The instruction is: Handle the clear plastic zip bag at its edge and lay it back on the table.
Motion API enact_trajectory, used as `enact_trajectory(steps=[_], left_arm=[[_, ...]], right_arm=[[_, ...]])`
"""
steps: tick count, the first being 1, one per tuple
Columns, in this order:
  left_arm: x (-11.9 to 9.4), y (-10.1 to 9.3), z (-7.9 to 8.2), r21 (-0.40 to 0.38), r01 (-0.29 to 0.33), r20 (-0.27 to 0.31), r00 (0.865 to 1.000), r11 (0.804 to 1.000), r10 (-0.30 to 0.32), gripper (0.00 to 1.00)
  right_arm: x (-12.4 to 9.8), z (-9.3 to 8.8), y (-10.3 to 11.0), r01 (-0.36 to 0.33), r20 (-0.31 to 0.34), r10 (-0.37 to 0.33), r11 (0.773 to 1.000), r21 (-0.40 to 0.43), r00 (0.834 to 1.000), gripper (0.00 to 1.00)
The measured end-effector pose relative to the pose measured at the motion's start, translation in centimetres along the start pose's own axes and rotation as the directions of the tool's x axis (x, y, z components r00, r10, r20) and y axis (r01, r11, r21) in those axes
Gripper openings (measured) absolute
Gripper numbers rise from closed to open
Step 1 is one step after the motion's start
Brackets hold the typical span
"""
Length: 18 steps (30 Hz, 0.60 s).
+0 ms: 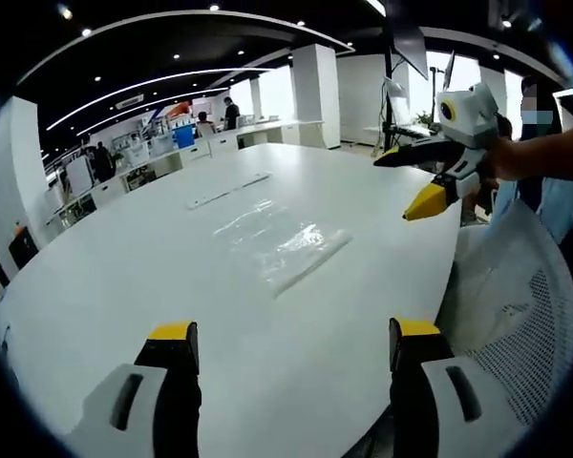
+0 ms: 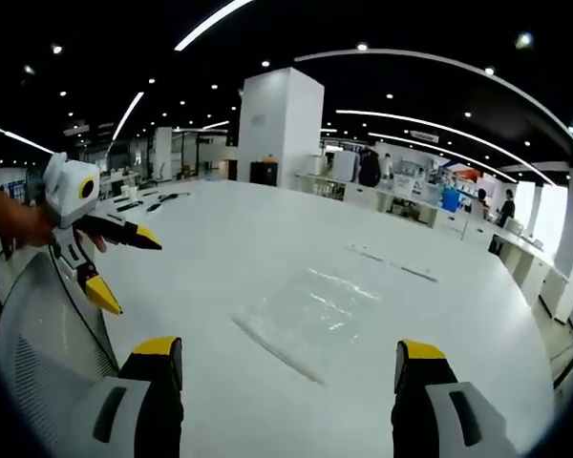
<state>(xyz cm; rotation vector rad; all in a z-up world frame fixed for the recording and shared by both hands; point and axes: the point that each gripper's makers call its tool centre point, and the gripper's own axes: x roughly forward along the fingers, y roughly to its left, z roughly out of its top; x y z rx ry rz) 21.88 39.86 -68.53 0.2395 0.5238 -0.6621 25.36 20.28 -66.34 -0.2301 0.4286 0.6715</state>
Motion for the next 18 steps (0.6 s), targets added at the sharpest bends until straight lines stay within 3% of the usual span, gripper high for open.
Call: enact_trajectory(steps=[18], left_arm=[[-1.0,-0.2,-0.3,-0.004,-0.022,0.009,1.000,1.000,0.022,0.83]], right_arm=[[-1.4,-0.9,0.2,0.032,0.012,-0.033,0.999,0.024,0.999,0.92]])
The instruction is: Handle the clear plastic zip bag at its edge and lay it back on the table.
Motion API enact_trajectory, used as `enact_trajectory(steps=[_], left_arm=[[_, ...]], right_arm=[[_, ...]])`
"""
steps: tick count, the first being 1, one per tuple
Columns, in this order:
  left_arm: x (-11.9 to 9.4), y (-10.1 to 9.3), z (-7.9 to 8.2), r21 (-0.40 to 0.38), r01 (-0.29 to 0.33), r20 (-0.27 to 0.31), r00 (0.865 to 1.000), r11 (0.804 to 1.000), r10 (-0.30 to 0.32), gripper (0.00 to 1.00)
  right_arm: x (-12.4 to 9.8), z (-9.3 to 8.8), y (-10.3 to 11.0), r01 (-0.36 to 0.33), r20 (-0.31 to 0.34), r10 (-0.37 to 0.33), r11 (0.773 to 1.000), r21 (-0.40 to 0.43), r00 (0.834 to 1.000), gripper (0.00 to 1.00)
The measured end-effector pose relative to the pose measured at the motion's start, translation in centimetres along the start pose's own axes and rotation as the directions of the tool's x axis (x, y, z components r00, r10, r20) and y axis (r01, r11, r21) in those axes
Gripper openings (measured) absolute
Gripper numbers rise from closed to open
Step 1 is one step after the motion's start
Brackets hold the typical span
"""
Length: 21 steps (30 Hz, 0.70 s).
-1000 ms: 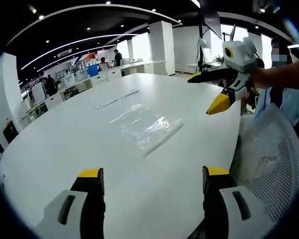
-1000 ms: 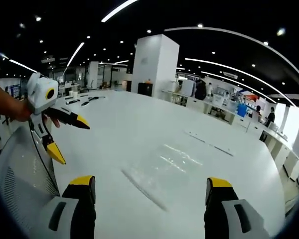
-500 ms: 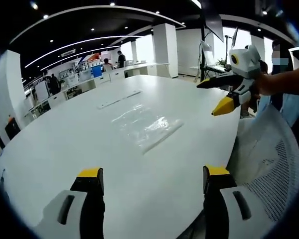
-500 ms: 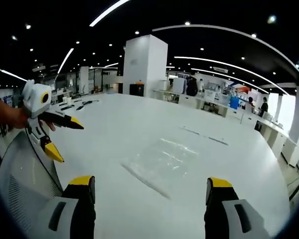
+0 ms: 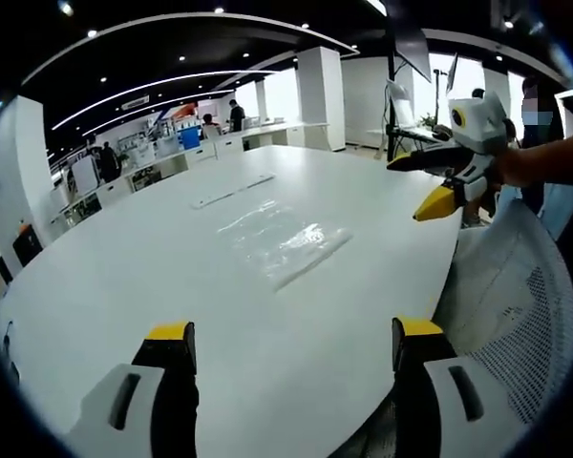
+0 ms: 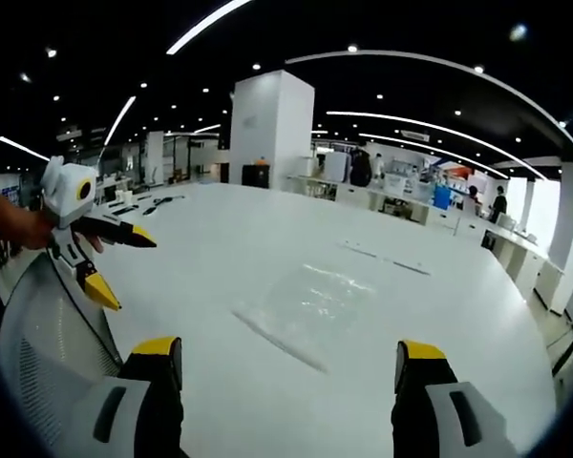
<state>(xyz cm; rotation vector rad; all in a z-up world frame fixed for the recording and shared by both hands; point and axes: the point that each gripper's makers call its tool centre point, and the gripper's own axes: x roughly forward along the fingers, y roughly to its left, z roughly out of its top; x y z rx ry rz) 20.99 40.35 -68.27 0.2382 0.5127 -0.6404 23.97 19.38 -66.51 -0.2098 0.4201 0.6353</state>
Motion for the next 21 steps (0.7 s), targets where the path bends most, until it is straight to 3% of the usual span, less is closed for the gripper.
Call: enact_trajectory(steps=[21], left_arm=[[-0.17,0.59,-0.80,-0.006,-0.002,-0.007,1.000,1.000,0.002,0.82]], right_arm=[[-0.36,-0.38,0.29,0.005,0.001,-0.005,1.000,0.025,1.000,0.92]])
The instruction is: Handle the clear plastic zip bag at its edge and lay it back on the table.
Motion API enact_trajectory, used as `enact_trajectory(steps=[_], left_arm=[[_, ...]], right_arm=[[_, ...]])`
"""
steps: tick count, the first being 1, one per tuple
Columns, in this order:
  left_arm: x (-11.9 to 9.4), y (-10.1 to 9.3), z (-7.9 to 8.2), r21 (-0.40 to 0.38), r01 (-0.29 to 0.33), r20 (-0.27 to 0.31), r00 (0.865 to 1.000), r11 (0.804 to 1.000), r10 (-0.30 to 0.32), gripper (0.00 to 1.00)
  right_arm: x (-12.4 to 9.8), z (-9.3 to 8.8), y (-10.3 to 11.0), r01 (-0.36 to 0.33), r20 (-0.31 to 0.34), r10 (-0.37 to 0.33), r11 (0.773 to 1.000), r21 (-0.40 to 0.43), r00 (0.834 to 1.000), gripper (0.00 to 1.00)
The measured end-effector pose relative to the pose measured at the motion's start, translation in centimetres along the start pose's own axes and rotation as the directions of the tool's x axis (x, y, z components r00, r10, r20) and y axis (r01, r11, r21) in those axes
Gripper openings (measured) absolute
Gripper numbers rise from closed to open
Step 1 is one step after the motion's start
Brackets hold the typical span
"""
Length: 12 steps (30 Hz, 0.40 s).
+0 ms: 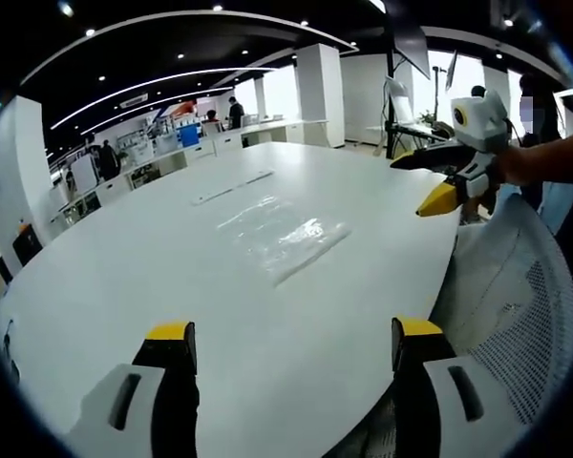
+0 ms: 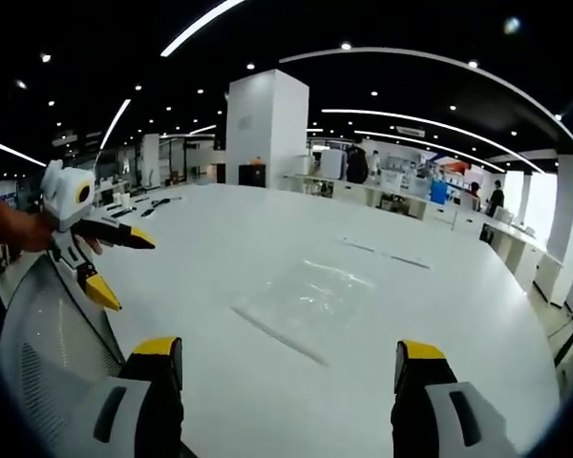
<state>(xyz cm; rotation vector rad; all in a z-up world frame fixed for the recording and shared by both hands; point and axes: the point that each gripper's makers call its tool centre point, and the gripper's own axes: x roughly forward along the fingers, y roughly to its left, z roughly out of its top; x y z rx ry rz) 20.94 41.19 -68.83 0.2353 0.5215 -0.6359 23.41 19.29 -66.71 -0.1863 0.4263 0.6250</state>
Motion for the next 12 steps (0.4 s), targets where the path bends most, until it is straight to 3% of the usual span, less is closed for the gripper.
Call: enact_trajectory(steps=[12], left_arm=[[-0.13,-0.30,0.19,-0.002,-0.004,-0.001,1.000,1.000,0.004,0.82]], right_arm=[[-0.17,-0.01,0.32,0.001,0.004,-0.001,1.000,0.013,1.000,0.92]])
